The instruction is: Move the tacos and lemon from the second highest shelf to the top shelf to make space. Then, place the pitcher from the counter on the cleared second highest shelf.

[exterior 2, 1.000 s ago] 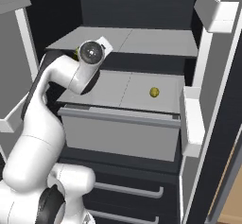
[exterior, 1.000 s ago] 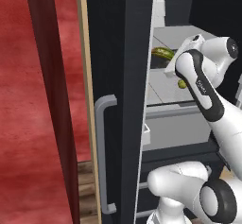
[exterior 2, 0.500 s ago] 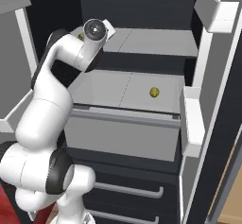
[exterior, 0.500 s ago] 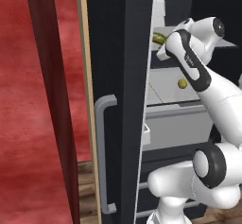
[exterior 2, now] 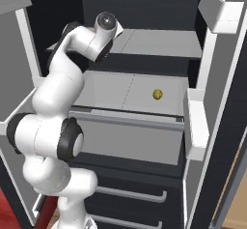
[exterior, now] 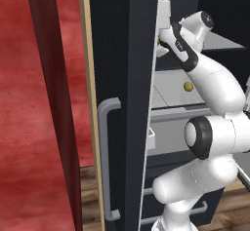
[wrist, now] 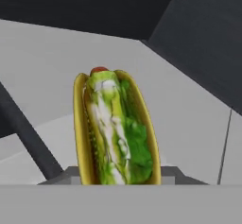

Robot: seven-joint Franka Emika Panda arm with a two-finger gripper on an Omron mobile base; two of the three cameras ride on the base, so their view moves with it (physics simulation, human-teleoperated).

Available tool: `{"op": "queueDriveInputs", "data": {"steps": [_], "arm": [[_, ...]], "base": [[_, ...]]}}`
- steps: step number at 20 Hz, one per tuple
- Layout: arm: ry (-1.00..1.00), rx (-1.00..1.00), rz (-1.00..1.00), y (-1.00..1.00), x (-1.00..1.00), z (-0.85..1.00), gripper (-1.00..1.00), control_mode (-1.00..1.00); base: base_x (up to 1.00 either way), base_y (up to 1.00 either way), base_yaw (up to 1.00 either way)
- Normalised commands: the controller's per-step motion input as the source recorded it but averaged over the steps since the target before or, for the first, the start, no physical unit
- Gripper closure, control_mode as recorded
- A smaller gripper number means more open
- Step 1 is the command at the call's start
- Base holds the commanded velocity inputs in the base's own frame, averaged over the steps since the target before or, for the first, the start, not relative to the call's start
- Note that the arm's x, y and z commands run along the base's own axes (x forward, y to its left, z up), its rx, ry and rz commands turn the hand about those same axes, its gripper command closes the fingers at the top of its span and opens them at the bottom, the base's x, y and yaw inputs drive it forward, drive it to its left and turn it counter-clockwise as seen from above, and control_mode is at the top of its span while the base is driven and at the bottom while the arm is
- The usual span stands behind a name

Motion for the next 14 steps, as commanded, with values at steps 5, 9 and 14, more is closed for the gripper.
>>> {"op": "queueDriveInputs", "data": {"steps": [5,9,14], "arm": [[0.16,0.00,0.00,0.00,0.68,-0.45,1.00,-1.00],[0.13,0.00,0.00,0.00,0.77,-0.11,1.00,-1.00],[0.08,0.00,0.00,0.00,0.80,-0.06,1.00,-1.00]], "base": [[0.00,0.00,0.00],[0.00,0.00,0.00],[0.00,0.00,0.00]]}}
